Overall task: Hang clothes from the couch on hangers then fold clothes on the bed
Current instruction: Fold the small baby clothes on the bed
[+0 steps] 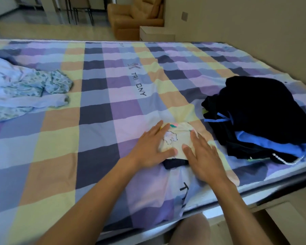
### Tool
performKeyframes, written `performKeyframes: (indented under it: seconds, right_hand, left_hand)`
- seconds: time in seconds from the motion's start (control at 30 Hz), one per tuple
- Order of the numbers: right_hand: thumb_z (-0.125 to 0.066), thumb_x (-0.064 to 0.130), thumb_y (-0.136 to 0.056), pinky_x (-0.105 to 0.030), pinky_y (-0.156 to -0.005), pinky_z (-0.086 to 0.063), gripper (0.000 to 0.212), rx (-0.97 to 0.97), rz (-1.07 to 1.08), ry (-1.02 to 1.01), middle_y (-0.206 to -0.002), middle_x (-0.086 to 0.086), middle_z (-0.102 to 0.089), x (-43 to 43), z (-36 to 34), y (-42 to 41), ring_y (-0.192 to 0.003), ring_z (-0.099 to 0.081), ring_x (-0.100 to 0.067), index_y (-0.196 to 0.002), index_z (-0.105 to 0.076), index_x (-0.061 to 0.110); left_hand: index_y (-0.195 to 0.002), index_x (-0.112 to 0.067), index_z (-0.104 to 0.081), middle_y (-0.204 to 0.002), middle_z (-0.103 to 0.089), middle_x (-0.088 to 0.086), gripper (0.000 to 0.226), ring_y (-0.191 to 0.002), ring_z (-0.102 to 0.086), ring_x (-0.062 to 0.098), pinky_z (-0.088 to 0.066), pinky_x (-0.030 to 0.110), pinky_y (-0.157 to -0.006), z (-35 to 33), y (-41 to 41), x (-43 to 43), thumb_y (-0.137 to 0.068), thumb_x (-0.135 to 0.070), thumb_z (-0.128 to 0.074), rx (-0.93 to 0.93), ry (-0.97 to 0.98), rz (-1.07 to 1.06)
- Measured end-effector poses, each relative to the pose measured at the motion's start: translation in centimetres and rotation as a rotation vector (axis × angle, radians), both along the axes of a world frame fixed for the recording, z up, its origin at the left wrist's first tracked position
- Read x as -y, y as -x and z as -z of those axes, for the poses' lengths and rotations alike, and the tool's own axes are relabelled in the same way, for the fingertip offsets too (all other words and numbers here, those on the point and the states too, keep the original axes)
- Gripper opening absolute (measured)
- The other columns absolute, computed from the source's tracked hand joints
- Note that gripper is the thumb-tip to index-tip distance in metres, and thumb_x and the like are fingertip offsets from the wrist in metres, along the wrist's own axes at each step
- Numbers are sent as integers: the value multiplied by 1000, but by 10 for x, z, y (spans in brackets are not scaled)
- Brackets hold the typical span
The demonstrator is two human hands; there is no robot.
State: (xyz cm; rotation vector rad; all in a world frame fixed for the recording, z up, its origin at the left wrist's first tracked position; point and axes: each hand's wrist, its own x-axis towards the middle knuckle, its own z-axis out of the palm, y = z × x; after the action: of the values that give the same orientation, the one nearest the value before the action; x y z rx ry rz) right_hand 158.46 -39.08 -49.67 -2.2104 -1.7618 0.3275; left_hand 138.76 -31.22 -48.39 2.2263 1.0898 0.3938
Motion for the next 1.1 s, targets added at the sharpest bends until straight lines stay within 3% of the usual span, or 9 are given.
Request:
performKeyframes:
  seconds: [0.13, 0.23, 0.4, 0.5, 0.67, 0.87, 0.93, 1.03, 1.1]
  right_hand:
    - [-40, 53, -87, -56, -122, -10, 66, 63, 87, -350, -156, -9, -40, -3, -33, 40, -150, -24, -27, -141, -54, 17]
    - [-51, 43, -88, -54, -122, -15, 55, -56, -37, -519, -153, -15, -44, -16, -42, 105, -148, -31, -31, -133, -59, 11]
    - [-35, 65, -84, -48, -123, -22, 76, -315, -346, -310, -159, -3, -35, -47, -41, 227, -147, -31, -21, -144, -48, 20]
    - [-43, 65, -86, -36, -118, -29, 72, -335, -530, -189, -162, 4, -27, -75, -45, 291, -148, -29, -17, -146, -45, 25]
    - [-64, 38, -95, -40, -111, -38, 46, -190, -736, -144, -160, -1, -29, -146, -41, 400, -147, -33, -21, -137, -53, 24]
    - [-69, 25, -87, -44, -113, -37, 50, -92, -1013, -62, -161, -9, -28, -210, -30, 521, -147, -33, -28, -136, -57, 24]
    - [-71, 23, -83, -47, -112, -38, 66, -141, -1145, -17, -163, -7, -24, -210, -26, 562, -148, -31, -27, -144, -48, 31]
    - [-75, 27, -86, -51, -117, -31, 89, 16, -1214, -9, -169, -3, -13, -209, -17, 612, -153, -17, -27, -158, -24, 37]
    - [-72, 27, -91, -45, -117, -27, 67, 63, -1161, -95, -165, -6, -24, -212, -15, 630, -152, -20, -26, -151, -44, 28]
  left_hand:
    - [-153, -29, -39, -163, -26, -11, 64, -149, -22, 5, -24, 27, -120, -23, 35, 14, -96, -45, -62, 258, 22, -133]
    - [-144, -25, -50, -149, -44, -9, 57, -138, -38, 5, -27, 17, -114, -34, 87, 25, -92, -46, -62, 347, -55, -282]
    - [-134, -29, -54, -134, -52, -18, 44, -119, -45, -7, -30, 2, -98, -43, 193, 38, -94, -42, -65, 383, -68, -550]
    - [-134, -35, -53, -134, -51, -24, 41, -120, -44, -6, -34, 12, -101, -40, 250, 46, -96, -45, -62, 428, -39, -724]
    - [-122, -41, -55, -133, -56, -17, 36, -125, -50, 7, -41, 31, -105, -28, 333, 54, -89, -53, -63, 552, 60, -924]
    - [-128, -34, -56, -134, -54, -14, 33, -121, -52, 6, -41, 26, -102, -12, 395, 55, -96, -41, -62, 658, 106, -1076]
    - [-126, -33, -57, -131, -56, -14, 31, -118, -53, 4, -42, 27, -103, -9, 413, 55, -96, -38, -62, 691, 104, -1147]
    - [-121, -33, -59, -125, -59, -17, 26, -116, -55, 2, -44, 27, -100, -7, 434, 55, -96, -37, -63, 732, 113, -1209]
    - [-121, -34, -59, -124, -58, -18, 26, -117, -55, 2, -45, 27, -99, -7, 443, 57, -96, -39, -63, 758, 111, -1229]
